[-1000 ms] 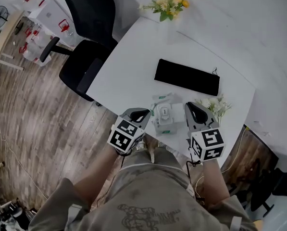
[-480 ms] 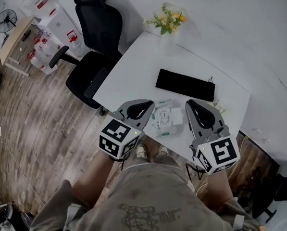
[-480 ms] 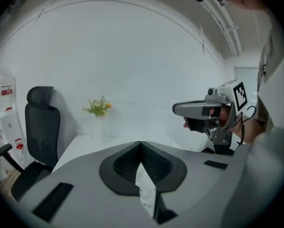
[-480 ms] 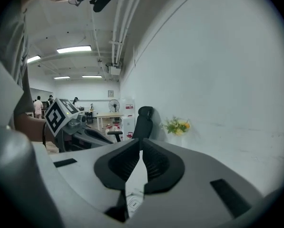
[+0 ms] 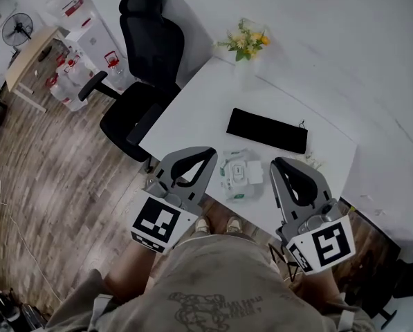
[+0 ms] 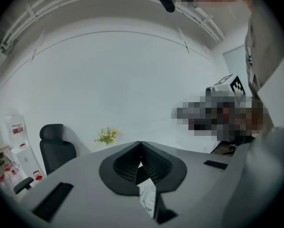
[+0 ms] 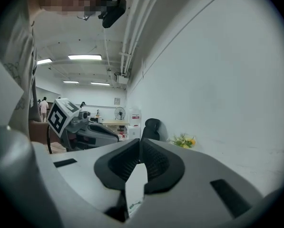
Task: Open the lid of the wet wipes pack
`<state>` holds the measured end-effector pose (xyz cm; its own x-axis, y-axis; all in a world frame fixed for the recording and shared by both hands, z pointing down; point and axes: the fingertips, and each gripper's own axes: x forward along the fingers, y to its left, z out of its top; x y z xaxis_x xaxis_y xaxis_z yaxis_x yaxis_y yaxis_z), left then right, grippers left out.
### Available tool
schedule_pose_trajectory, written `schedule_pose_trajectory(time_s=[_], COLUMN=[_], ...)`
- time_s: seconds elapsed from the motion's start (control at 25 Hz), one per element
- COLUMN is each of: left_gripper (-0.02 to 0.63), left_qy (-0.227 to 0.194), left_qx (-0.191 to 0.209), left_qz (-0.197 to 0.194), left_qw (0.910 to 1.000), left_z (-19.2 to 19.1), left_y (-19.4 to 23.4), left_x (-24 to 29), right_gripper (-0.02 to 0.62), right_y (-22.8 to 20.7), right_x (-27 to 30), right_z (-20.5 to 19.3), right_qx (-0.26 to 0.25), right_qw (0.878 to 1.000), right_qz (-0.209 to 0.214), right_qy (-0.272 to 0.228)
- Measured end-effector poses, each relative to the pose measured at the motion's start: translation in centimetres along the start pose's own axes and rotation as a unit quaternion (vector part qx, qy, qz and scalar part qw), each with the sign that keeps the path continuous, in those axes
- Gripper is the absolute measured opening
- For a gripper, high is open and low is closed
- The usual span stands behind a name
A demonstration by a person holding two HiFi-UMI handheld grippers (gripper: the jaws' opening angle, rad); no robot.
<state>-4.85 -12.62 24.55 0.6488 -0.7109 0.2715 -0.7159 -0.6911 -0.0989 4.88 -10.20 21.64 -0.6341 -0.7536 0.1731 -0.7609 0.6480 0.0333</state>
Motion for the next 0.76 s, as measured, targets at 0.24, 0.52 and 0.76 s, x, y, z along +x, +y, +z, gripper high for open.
schedule_pose_trajectory(time_s=[0.24,0.52,0.76], left_gripper=[0.015,0.016,0.015], left_qy=[0.019,0.017,0.013], left_qx=[0.006,0.007,0.011], left_qz=[0.012,0.016,0.016], left_qw=[0.9997,0.9997,0.9997], left_z=[-1.4,-1.2,-1.0], left_y=[-1.1,-0.8,-0.5], left_x=[-1.2,-1.8,-1.8], right_gripper=[0.044,0.044,0.044], right_y=[1.0,0.4,0.3], right_x=[0.0,0.0,0.0], right_z=[-0.4,-0.1,-1.0], right_qx=[0.001,0.008,0.007], right_qw=[1.0,1.0,1.0], right_qz=[0.009,-0.001,-0.006], right_qy=[-0.003,-0.008,0.003])
